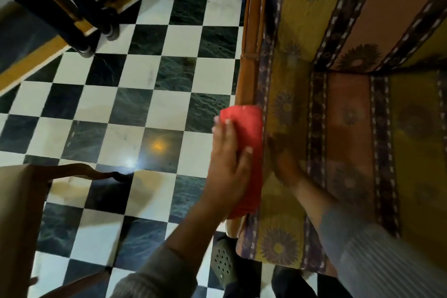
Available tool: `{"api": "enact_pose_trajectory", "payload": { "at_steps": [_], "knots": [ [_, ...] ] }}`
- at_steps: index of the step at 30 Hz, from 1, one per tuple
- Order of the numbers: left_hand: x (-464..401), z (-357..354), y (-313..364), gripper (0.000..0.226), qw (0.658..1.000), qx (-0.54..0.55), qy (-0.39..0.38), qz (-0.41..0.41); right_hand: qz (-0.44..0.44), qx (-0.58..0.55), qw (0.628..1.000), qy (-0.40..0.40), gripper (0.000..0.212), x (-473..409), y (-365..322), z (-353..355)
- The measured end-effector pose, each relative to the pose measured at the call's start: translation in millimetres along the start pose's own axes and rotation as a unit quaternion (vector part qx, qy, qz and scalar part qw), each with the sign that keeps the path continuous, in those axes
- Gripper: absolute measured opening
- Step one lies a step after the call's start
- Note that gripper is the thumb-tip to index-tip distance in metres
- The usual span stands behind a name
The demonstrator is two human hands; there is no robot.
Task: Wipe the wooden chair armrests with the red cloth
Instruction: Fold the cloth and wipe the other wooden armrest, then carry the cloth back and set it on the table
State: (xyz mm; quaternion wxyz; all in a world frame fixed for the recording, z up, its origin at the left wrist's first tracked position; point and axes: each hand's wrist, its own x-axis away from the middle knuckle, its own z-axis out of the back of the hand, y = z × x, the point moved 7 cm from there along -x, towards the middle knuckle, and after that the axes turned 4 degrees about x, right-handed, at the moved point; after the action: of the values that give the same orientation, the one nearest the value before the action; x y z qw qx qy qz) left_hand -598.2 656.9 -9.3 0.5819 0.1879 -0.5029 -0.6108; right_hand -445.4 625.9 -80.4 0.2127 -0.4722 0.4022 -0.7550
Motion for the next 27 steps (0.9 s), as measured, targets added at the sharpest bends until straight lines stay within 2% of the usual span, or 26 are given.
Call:
{"api": "enact_pose_trajectory", "payload": {
  "at_steps": [1,2,4,6,7,10,13,20,27],
  "knots": [
    [3.7,9.7,-14.4,0.069,0.994,0.087,0.025,0.064,0.005,0.018,1.000,0.011,0.056,11.9,-7.9,1.1],
    [4.4,17.0,-26.8,0.062,0.985,0.114,0.046,0.121,-0.002,0.010,1.000,0.002,0.062,21.4,-8.3,1.6],
    [5.1,24.2,-45.9,0.037,0.957,0.180,0.046,0.223,-0.011,0.011,0.999,-0.050,0.058,37.5,-8.0,-6.7],
    [8.5,26.1,-37.9,0.033,0.955,0.170,0.039,0.239,0.004,0.032,0.996,-0.085,0.042,51.4,-18.1,-9.9],
    [11.9,27.6,-31.4,0.034,0.952,0.182,0.049,0.242,0.029,0.048,0.996,-0.072,0.035,54.4,-27.1,-8.8],
    [20.8,37.5,-17.2,0.032,0.951,0.193,0.089,0.224,0.068,0.069,0.993,-0.064,0.024,70.6,-50.6,-6.5],
    [33.1,47.3,9.1,0.019,0.961,0.205,0.079,0.169,0.082,0.048,0.993,-0.068,0.013,91.8,-63.5,8.0],
    [79.7,25.3,95.8,0.019,0.975,0.210,-0.062,0.038,0.081,-0.042,0.996,0.012,0.016,158.7,-79.3,98.2],
    [132.2,-74.3,182.7,0.011,0.963,0.179,-0.195,-0.055,0.073,-0.126,0.977,0.158,0.028,237.7,-62.1,223.0]
  ]
}}
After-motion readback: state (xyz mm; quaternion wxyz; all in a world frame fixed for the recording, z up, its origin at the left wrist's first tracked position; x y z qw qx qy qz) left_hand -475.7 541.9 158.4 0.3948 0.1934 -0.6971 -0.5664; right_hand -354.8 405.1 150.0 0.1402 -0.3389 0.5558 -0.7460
